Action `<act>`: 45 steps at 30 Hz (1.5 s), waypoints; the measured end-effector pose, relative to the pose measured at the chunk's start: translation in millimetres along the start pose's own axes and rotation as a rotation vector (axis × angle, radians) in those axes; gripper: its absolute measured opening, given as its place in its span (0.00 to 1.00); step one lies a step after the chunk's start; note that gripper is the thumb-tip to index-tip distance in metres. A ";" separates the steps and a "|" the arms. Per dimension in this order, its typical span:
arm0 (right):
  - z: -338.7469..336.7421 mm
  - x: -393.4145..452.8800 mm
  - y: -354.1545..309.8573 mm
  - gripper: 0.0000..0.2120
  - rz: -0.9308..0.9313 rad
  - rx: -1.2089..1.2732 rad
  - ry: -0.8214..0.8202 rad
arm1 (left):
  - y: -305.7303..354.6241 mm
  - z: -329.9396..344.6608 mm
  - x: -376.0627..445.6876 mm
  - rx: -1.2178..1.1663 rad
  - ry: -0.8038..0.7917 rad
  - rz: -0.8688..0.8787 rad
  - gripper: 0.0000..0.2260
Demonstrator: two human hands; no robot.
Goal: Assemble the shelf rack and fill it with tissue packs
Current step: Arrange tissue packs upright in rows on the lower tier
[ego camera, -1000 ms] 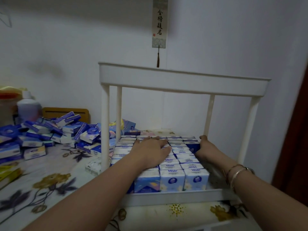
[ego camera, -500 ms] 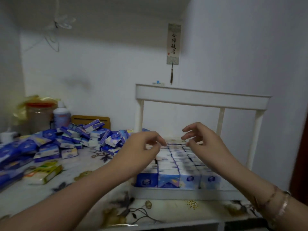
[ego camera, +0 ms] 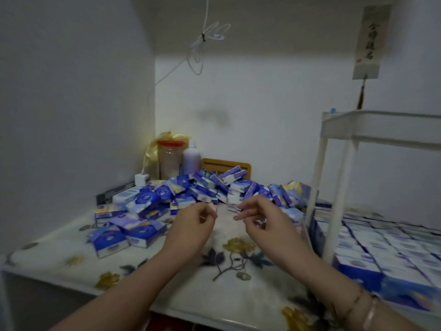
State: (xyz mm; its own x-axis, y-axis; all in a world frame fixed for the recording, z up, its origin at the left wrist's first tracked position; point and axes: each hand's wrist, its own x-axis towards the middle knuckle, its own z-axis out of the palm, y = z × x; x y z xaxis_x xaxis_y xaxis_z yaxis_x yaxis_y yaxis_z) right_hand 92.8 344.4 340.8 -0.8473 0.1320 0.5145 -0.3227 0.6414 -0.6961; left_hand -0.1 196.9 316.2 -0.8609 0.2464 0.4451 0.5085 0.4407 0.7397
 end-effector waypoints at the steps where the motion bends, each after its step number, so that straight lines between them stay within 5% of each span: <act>1: 11.7 9.8 7.1 0.14 0.013 -0.005 -0.008 | -10.2 0.0 8.7 0.041 0.010 -0.018 0.06; 13: 90.7 102.9 80.1 0.10 0.163 -0.260 -0.026 | -72.2 23.1 110.1 0.499 -0.118 -0.245 0.32; 20: 110.7 128.9 99.0 0.21 0.109 -0.254 -0.155 | -81.4 27.7 122.7 0.569 -0.069 -0.171 0.18; 25: 110.2 125.7 93.6 0.31 0.165 -0.234 -0.299 | -90.5 32.1 125.8 0.518 -0.086 -0.050 0.19; 31: 95.5 129.0 87.0 0.25 0.496 0.320 -0.127 | -76.2 25.3 115.8 0.432 -0.143 0.015 0.25; 34: 89.5 126.2 84.8 0.22 0.560 0.374 -0.087 | -69.8 22.2 111.5 0.540 -0.215 0.093 0.34; 39: 86.4 121.7 76.6 0.20 0.562 0.256 -0.077 | -62.8 22.5 107.5 0.669 -0.214 0.165 0.28; 45: 88.7 126.4 77.3 0.21 0.588 0.325 -0.047 | -65.9 19.1 102.6 0.136 -0.085 0.187 0.14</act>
State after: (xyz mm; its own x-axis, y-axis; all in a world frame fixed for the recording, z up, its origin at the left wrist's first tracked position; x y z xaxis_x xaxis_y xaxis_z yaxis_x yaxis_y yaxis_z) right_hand -76.7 343.6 307.6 -0.9360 0.3516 -0.0138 0.0938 0.2114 -0.9729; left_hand -122.2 209.6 303.5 -0.7532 0.4033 0.5197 0.6573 0.4914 0.5713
